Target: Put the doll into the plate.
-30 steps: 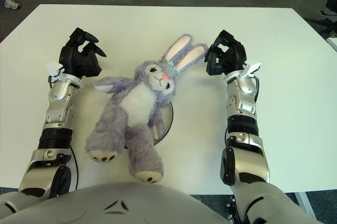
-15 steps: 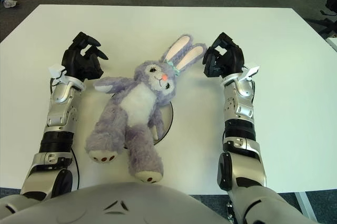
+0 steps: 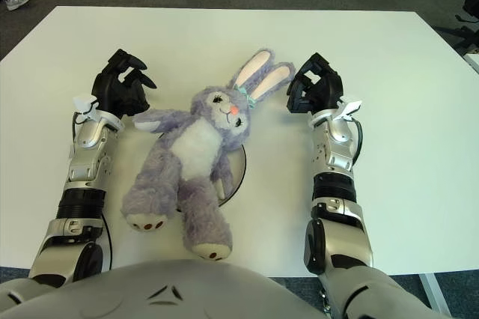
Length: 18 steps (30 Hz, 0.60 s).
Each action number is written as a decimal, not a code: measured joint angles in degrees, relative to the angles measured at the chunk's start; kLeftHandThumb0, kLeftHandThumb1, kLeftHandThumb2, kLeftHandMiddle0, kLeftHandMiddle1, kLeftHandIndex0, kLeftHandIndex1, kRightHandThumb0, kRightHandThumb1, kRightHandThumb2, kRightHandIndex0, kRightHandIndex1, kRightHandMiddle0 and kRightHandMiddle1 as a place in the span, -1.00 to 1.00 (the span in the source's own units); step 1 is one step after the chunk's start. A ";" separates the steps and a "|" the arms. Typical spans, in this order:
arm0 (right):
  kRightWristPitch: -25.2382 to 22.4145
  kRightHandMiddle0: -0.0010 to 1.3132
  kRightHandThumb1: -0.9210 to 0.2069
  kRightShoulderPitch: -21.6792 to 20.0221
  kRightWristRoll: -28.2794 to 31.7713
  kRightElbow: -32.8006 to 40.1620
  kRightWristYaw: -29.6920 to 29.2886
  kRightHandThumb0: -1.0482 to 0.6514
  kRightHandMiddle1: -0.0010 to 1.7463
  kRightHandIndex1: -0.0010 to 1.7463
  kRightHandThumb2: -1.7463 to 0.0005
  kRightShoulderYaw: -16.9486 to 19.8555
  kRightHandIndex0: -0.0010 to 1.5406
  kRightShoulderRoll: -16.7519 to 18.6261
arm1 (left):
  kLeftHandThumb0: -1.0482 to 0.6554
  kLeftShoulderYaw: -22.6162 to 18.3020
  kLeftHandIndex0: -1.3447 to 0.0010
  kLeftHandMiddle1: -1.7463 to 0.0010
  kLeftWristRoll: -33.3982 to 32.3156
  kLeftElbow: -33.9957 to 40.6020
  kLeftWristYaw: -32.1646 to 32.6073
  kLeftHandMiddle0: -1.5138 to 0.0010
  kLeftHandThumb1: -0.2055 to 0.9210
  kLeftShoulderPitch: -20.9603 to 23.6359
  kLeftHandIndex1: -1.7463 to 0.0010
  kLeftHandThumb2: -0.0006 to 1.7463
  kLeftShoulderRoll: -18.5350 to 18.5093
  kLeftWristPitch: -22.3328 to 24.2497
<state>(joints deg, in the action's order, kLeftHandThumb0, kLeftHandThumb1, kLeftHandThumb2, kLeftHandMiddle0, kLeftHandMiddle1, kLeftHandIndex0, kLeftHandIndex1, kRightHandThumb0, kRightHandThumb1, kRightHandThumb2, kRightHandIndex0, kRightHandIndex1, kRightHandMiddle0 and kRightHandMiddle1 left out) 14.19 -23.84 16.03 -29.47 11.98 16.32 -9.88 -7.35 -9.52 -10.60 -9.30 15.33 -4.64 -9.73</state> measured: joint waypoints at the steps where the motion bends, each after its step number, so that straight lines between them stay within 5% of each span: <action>1: 0.01 0.10 0.58 0.00 -0.17 -0.06 -0.31 0.01 0.92 1.00 -0.86 -0.04 0.35 0.05 | 0.22 0.03 0.17 -1.00 0.07 -0.12 0.00 0.24 -0.24 0.00 -1.00 0.64 -0.04 0.16; 5: 0.09 0.03 0.27 0.00 -1.07 -0.26 -1.47 -0.28 0.98 1.00 -0.65 -0.19 0.61 0.11 | 0.22 0.14 0.16 -1.00 0.44 -0.78 0.00 0.23 -0.26 0.00 -1.00 0.65 -0.33 0.71; 18: 0.16 0.01 0.18 0.00 -1.53 -1.51 -3.26 -0.36 1.00 1.00 -0.59 -0.35 0.68 0.64 | 0.22 0.36 0.17 -1.00 1.10 -2.36 0.00 0.24 -0.24 0.01 -1.00 0.64 -0.41 0.60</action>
<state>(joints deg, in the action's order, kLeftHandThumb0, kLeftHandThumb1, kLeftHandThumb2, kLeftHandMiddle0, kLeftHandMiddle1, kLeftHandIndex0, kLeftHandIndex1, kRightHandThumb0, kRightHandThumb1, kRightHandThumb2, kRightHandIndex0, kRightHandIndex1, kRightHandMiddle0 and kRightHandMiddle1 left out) 14.34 -23.84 14.50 -30.98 8.71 15.97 -9.25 -6.98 -8.41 -12.96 -9.30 15.34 -5.04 -9.13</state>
